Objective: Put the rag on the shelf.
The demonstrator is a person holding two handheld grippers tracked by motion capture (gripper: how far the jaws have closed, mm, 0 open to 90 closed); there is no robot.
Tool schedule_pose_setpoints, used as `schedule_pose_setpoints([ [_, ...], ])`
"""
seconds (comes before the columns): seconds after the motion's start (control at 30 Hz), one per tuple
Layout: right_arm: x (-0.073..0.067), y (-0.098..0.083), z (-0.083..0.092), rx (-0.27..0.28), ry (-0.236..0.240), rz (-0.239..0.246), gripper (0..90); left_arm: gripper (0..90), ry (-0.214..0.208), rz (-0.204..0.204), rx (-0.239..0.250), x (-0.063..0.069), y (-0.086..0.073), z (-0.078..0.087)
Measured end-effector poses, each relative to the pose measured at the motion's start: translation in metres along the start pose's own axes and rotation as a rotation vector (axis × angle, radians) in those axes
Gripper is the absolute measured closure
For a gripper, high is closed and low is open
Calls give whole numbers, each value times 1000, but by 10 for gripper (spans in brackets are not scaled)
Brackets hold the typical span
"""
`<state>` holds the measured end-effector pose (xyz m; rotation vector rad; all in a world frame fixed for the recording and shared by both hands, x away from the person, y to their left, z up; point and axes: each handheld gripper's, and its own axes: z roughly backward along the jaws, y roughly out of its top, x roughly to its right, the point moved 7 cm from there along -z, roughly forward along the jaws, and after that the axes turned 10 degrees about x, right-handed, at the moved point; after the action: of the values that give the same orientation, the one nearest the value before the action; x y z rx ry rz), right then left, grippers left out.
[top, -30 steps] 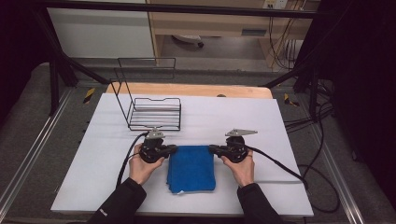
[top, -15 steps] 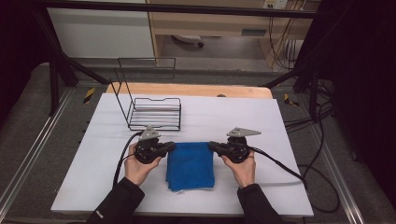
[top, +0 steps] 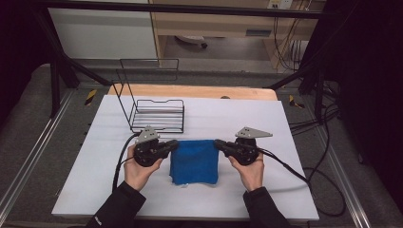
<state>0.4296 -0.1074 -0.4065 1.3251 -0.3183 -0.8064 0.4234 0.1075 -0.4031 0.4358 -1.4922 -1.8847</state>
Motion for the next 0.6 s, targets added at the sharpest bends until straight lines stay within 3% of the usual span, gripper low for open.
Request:
schedule_pose_setpoints([
  [0.6,-15,24,13,88,16,44,857,847,-11,-6,86,6,23,16],
])
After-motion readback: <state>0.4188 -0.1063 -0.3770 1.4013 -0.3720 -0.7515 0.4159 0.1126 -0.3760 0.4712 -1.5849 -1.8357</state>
